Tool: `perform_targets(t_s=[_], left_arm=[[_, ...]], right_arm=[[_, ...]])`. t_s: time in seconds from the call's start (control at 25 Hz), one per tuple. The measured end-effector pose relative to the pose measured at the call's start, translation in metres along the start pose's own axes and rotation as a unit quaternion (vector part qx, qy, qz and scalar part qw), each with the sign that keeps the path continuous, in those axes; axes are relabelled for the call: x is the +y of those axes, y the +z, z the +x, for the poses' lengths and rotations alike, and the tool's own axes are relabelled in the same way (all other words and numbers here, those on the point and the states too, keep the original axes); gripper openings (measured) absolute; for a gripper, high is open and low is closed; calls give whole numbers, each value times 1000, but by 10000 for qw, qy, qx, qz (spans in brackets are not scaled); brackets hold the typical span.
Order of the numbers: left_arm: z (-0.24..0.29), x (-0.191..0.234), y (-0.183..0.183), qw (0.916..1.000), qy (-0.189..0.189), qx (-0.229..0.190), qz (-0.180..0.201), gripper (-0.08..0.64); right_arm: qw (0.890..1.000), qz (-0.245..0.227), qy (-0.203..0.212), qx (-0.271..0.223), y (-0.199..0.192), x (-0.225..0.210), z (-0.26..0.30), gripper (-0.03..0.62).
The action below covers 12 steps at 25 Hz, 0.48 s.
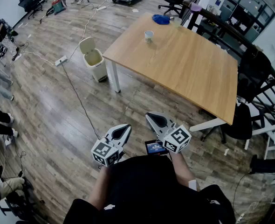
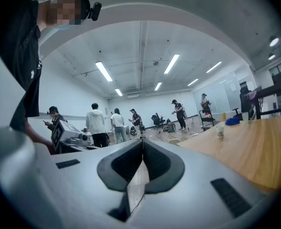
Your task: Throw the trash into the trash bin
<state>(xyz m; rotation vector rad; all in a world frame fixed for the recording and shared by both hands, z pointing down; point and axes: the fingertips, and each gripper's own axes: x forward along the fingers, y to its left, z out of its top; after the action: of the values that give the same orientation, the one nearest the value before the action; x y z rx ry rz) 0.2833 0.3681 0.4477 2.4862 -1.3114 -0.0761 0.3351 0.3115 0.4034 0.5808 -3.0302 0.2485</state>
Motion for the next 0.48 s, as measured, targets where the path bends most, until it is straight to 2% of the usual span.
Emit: perform_targets(t_s=[0.12,0.28,0.48], left_arm=[[-19,30,15,9999,19,-100,-14,6],[-32,61,26,9998,-149,-110,-11,6],[-48,96,31,9995,-132,-79,-287,6]], right_arm=[[9999,-64,-92,52,4,13,27,-2],[9995,23,-308,79,1,19,59,-2],[9986,-86,-396,351,2,27,98,-2]])
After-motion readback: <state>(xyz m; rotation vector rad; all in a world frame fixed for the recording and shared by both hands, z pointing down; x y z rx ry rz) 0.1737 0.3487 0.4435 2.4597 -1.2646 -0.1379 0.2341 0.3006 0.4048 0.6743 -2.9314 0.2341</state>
